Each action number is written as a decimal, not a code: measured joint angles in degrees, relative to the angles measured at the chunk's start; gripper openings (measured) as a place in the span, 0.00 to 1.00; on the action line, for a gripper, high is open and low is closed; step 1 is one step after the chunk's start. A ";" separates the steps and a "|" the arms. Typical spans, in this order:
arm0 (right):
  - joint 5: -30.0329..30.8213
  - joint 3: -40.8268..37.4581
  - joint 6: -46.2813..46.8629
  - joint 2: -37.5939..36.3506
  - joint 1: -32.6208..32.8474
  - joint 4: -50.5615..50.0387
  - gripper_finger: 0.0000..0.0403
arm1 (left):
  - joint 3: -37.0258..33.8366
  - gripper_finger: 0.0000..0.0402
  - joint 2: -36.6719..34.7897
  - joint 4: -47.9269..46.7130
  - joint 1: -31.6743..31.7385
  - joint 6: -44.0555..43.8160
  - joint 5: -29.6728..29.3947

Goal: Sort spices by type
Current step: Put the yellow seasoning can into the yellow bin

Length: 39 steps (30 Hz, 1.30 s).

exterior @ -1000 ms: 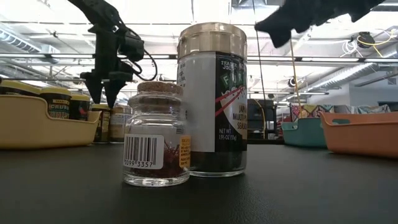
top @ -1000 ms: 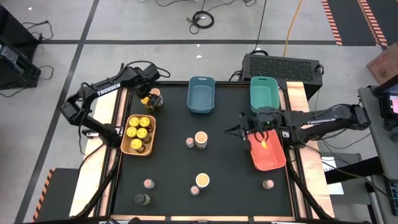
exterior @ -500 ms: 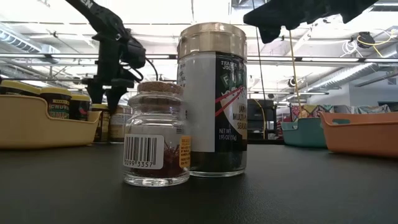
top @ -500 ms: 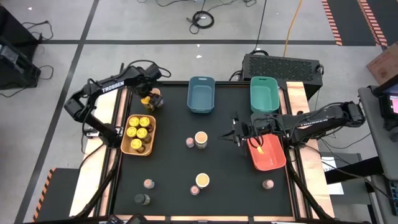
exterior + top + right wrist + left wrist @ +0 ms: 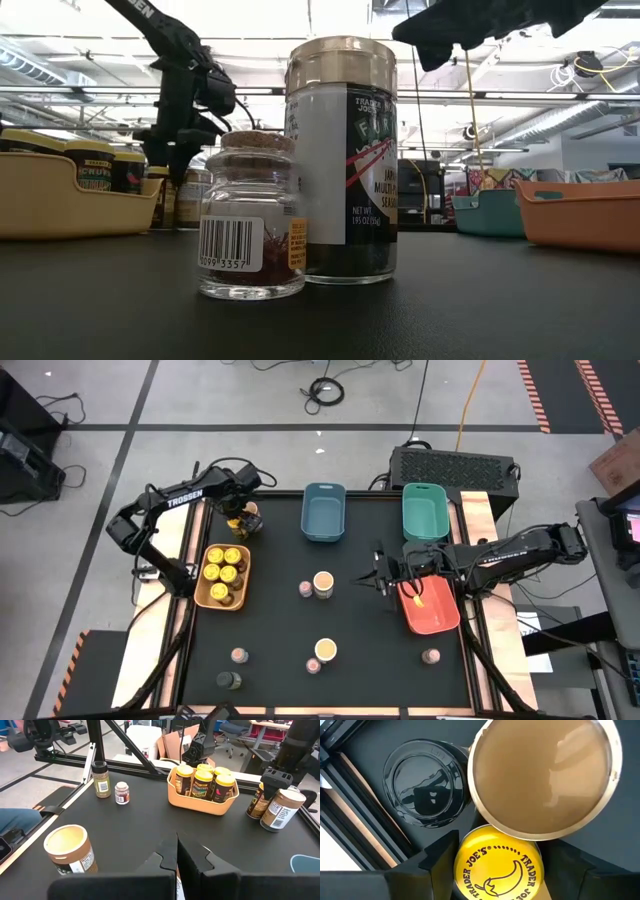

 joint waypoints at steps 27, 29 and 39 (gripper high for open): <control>-0.02 0.02 0.02 -0.04 -0.04 -2.08 0.00 | 1.94 0.58 -24.25 -10.62 -4.76 -3.37 9.38; -0.02 0.02 0.02 -0.04 -0.04 -1.86 0.00 | 4.12 0.58 -26.41 -11.41 -6.42 -4.93 10.91; -0.02 0.02 1.09 -0.04 -0.11 -1.41 0.00 | 11.30 0.58 -29.79 -23.58 -21.95 -16.34 13.92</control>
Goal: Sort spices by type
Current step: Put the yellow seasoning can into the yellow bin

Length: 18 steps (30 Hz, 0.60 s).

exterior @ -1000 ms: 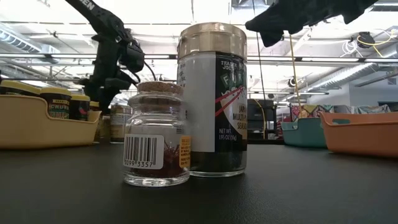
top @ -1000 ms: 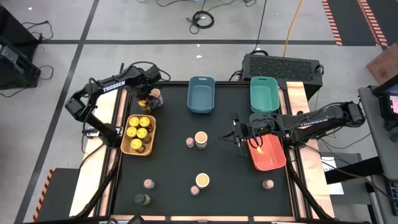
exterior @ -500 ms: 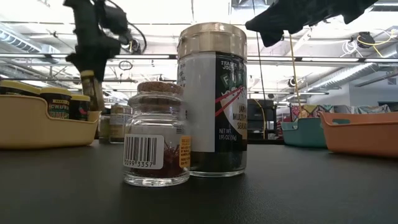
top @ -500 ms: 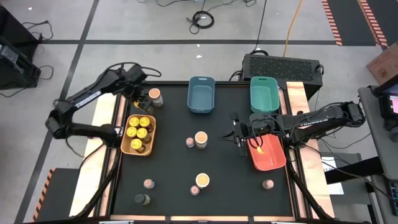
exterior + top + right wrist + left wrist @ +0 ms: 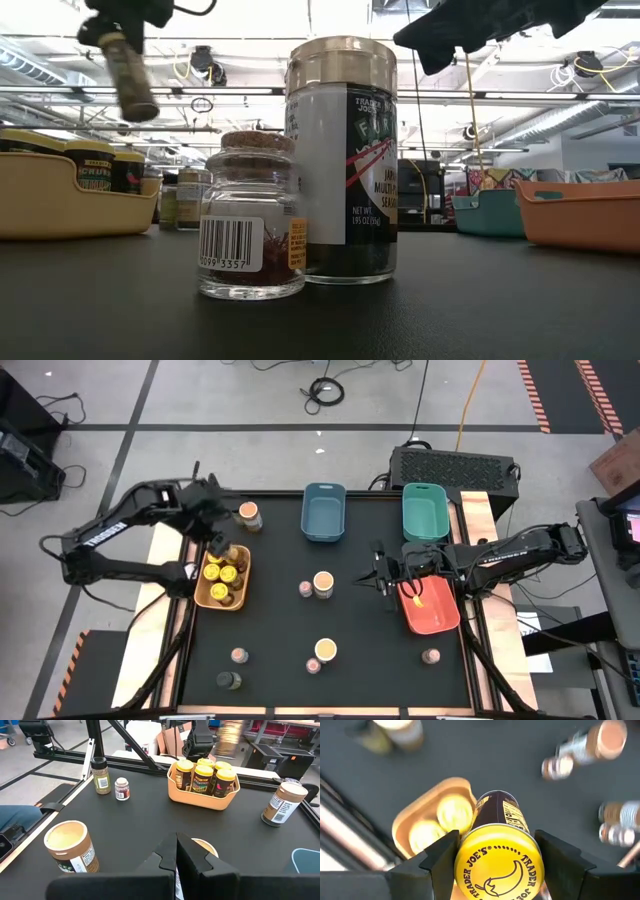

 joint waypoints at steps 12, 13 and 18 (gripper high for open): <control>0.00 0.00 0.00 0.00 0.00 -0.17 0.00 | 0.00 0.58 0.02 -4.24 -16.01 -13.99 1.58; 0.00 0.00 0.00 0.00 0.00 -0.17 0.00 | 0.00 0.58 0.08 -4.25 -16.95 -14.07 2.26; 0.00 0.00 0.00 0.00 0.00 -0.22 0.00 | -0.21 0.58 0.80 -4.30 -22.72 -14.21 3.86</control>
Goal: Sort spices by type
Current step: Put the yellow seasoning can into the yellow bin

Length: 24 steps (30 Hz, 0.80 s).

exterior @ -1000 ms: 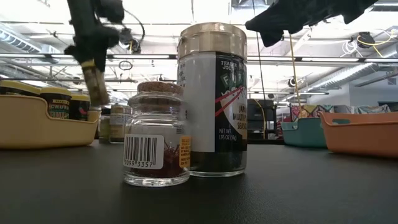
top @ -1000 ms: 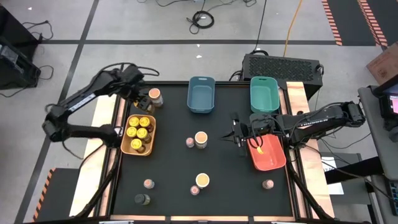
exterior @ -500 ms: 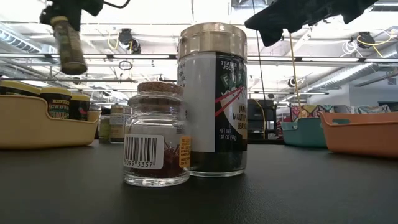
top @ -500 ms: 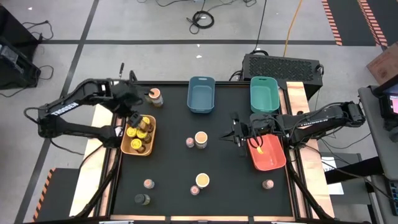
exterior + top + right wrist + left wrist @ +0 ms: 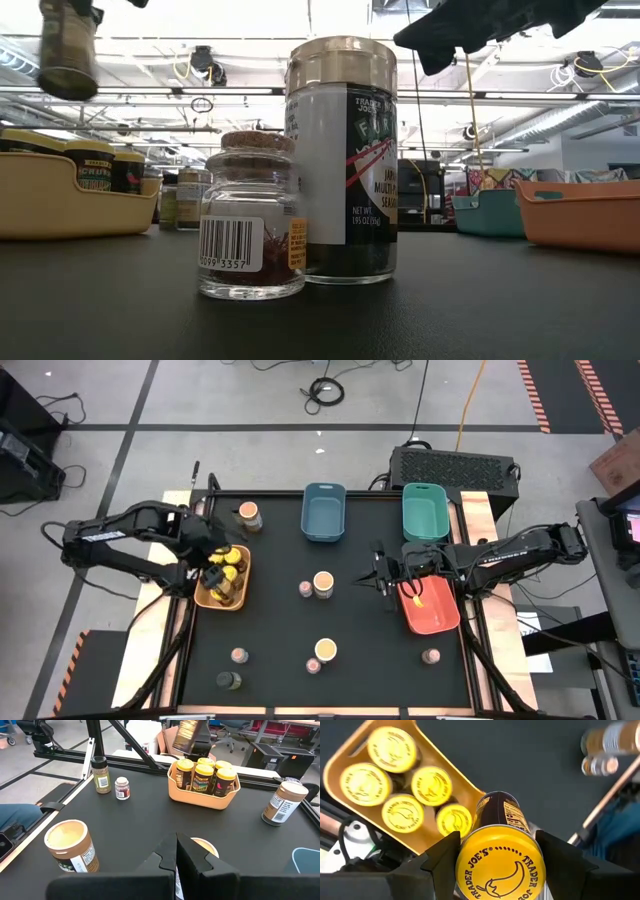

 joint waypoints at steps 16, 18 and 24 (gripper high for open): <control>-0.02 0.00 -1.08 0.00 0.00 -0.02 0.00 | -11.43 0.58 0.40 -0.17 -9.41 -10.31 6.41; -0.02 0.00 -1.18 0.00 -0.03 0.11 0.00 | -11.60 0.58 0.40 -0.11 -9.41 -9.94 6.39; -0.07 0.00 -1.70 0.00 -1.51 0.44 0.00 | -11.64 0.58 0.40 -0.12 -8.50 -8.78 8.49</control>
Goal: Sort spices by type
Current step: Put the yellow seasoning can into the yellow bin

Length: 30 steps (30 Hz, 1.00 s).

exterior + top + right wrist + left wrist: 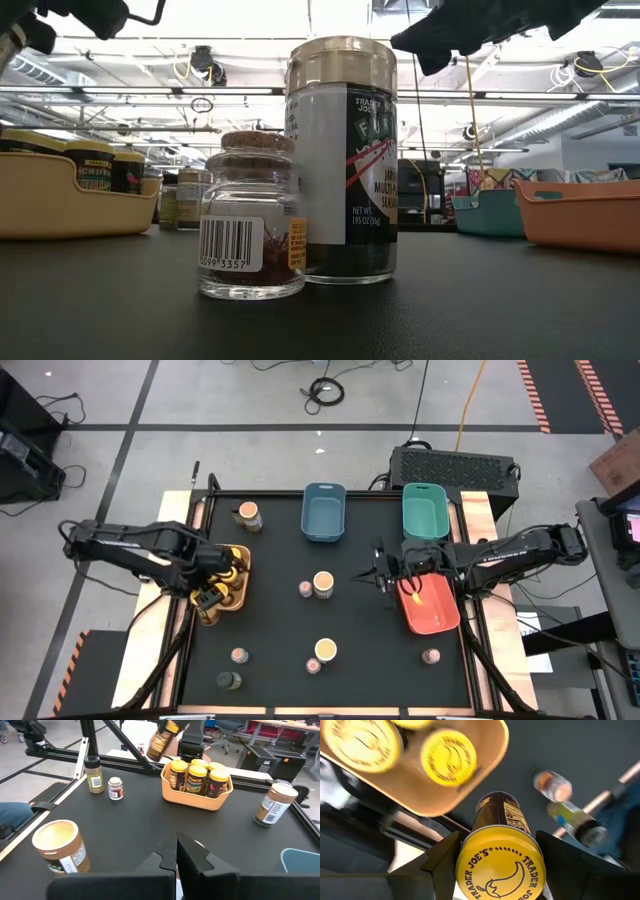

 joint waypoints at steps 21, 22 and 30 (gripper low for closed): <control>-0.43 0.00 -3.85 0.00 -6.24 0.96 0.00 | 6.22 0.58 6.99 0.09 12.73 14.33 12.95; -0.43 0.00 -3.85 0.00 -6.43 0.93 0.00 | 7.37 0.58 6.99 0.11 12.73 13.45 12.95; -0.46 0.00 -3.85 0.00 -6.75 -0.69 0.00 | 10.67 0.58 6.24 0.08 12.45 4.42 16.50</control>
